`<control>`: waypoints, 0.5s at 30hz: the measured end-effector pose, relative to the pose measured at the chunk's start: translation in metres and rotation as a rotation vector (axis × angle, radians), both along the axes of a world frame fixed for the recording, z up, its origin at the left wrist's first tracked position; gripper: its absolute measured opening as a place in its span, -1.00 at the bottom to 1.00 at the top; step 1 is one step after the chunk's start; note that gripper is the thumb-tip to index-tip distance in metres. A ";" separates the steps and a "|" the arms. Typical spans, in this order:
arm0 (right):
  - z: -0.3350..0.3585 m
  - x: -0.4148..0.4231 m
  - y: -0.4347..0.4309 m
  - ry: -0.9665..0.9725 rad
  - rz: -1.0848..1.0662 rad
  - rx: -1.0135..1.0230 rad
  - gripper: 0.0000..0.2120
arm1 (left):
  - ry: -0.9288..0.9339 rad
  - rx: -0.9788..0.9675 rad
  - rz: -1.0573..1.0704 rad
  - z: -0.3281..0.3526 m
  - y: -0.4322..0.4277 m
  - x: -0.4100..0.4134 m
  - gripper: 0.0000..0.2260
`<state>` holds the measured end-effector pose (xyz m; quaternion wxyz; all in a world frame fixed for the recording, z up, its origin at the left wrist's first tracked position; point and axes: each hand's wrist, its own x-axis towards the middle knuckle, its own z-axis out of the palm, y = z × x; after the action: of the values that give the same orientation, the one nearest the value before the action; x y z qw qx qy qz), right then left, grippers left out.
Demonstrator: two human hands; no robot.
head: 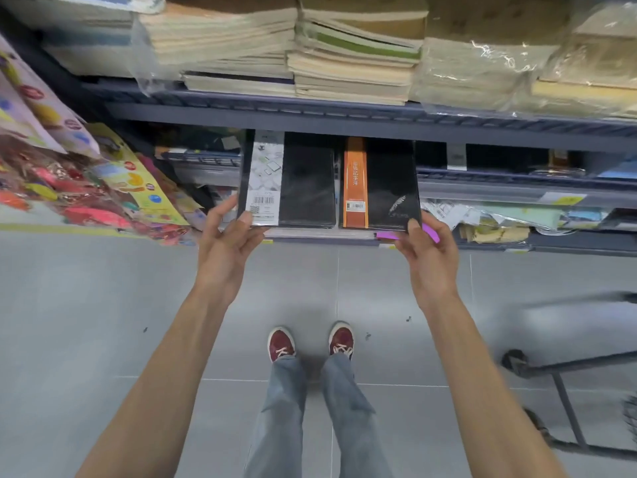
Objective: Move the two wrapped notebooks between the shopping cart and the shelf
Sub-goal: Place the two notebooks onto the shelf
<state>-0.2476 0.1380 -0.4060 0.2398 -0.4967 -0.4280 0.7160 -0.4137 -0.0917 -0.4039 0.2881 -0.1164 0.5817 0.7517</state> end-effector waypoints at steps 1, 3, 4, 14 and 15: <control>0.000 0.000 0.000 0.011 0.017 0.000 -0.66 | 0.020 -0.007 0.002 -0.002 0.002 -0.001 -0.66; -0.001 0.001 -0.002 0.045 0.046 0.009 -0.59 | 0.063 -0.017 0.012 -0.006 0.006 -0.002 -0.72; -0.003 0.002 -0.002 0.057 0.053 0.022 -0.55 | 0.078 -0.017 0.021 -0.007 0.007 -0.002 -0.74; -0.030 -0.006 -0.005 0.073 -0.017 0.326 -0.73 | 0.407 -0.029 -0.071 -0.031 0.016 -0.016 -0.68; -0.033 -0.009 -0.005 0.080 -0.026 0.355 -0.73 | 0.433 -0.027 -0.057 -0.034 0.017 -0.018 -0.70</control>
<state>-0.2561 0.1326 -0.4391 0.3496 -0.4233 -0.5312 0.6453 -0.4321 -0.0745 -0.4374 0.1762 0.0604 0.6432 0.7427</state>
